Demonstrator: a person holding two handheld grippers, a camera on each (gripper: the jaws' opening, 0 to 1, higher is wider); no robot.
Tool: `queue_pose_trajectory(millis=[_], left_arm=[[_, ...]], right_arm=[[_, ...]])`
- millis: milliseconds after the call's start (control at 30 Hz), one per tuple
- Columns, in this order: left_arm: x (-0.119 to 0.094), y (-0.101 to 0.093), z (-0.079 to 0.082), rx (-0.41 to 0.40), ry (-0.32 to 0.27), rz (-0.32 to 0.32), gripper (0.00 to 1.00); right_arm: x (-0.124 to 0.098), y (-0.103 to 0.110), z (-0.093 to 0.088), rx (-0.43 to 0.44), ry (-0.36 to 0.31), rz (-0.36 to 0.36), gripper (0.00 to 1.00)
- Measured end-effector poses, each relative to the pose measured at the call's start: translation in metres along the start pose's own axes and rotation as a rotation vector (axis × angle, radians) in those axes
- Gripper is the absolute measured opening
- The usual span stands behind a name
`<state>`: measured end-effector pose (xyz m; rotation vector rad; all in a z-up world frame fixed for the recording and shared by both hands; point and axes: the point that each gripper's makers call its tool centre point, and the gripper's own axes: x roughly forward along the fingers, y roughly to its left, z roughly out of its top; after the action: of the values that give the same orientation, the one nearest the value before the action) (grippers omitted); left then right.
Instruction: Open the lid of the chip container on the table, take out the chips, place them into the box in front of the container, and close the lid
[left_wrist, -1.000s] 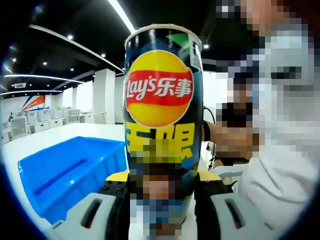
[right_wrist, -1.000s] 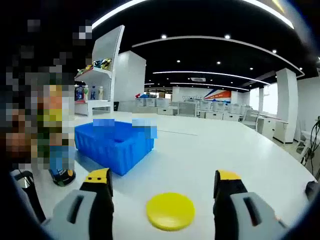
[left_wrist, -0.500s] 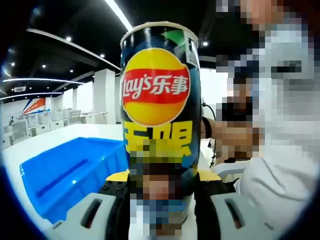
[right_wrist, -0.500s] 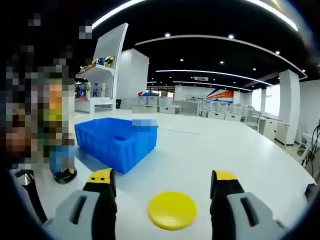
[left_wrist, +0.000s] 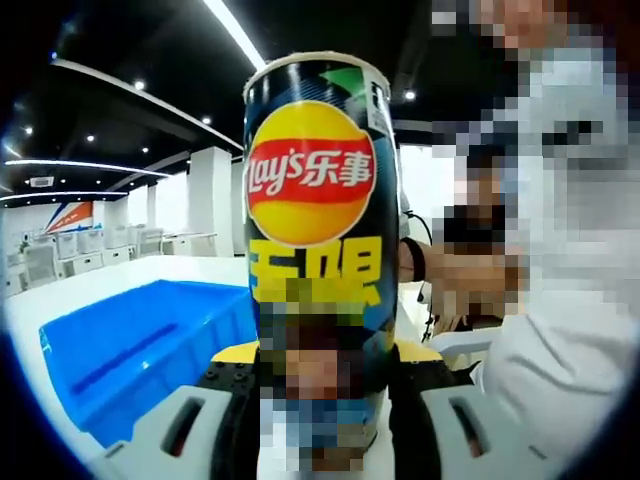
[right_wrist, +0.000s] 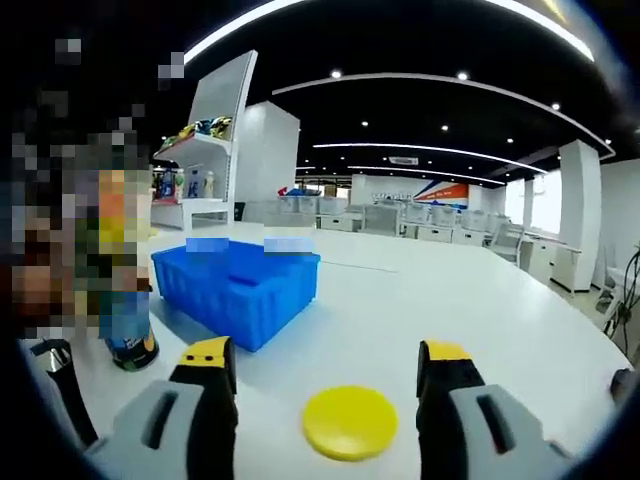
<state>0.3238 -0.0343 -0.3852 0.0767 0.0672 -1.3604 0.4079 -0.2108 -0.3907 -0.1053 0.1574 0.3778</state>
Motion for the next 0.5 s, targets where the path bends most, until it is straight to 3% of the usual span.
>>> queue_pose_trajectory(millis=[500], left_arm=[[-0.0004, 0.0, 0.0022, 0.021, -0.039, 0.001, 0.48]], right_arm=[[-0.0007, 0.0049, -0.0039, -0.008, 0.008, 0.013, 0.69]])
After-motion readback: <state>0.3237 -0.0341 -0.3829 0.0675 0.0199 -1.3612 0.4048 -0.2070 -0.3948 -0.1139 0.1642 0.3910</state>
